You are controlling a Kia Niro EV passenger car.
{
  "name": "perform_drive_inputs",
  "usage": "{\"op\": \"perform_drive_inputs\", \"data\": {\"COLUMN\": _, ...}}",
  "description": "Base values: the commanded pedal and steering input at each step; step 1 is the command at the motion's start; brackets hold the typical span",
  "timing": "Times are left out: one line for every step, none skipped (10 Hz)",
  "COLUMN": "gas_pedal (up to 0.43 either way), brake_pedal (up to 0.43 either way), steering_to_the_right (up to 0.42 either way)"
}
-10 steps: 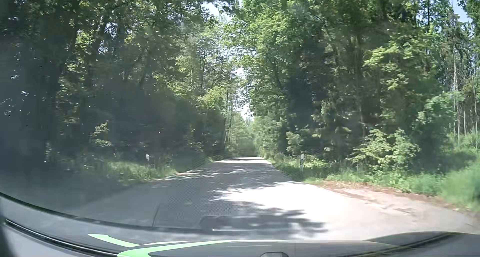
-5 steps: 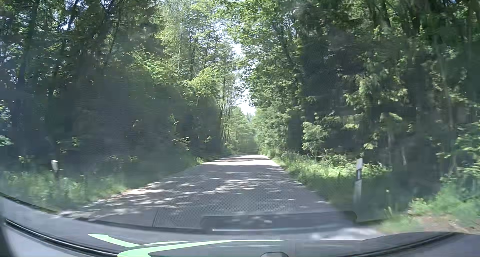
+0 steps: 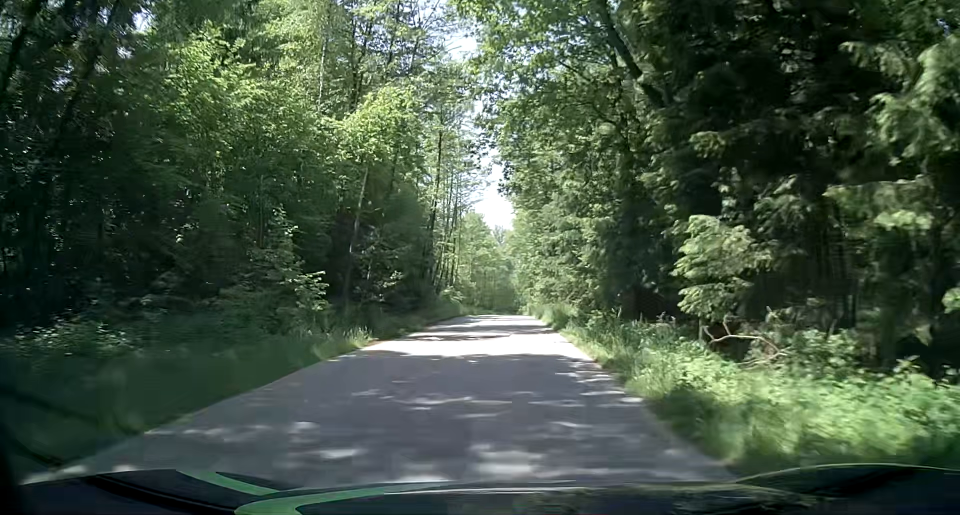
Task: Follow the waypoints while adhering to traffic rules and regulations
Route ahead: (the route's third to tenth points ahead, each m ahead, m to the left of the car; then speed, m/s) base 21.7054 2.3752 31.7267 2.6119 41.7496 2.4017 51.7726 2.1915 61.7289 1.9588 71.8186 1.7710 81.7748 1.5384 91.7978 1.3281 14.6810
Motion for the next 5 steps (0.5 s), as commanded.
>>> {"op": "perform_drive_inputs", "data": {"gas_pedal": 0.169, "brake_pedal": 0.000, "steering_to_the_right": 0.001}}
{"op": "perform_drive_inputs", "data": {"gas_pedal": 0.169, "brake_pedal": 0.000, "steering_to_the_right": 0.001}}
{"op": "perform_drive_inputs", "data": {"gas_pedal": 0.169, "brake_pedal": 0.000, "steering_to_the_right": 0.001}}
{"op": "perform_drive_inputs", "data": {"gas_pedal": 0.169, "brake_pedal": 0.000, "steering_to_the_right": 0.004}}
{"op": "perform_drive_inputs", "data": {"gas_pedal": 0.169, "brake_pedal": 0.000, "steering_to_the_right": 0.006}}
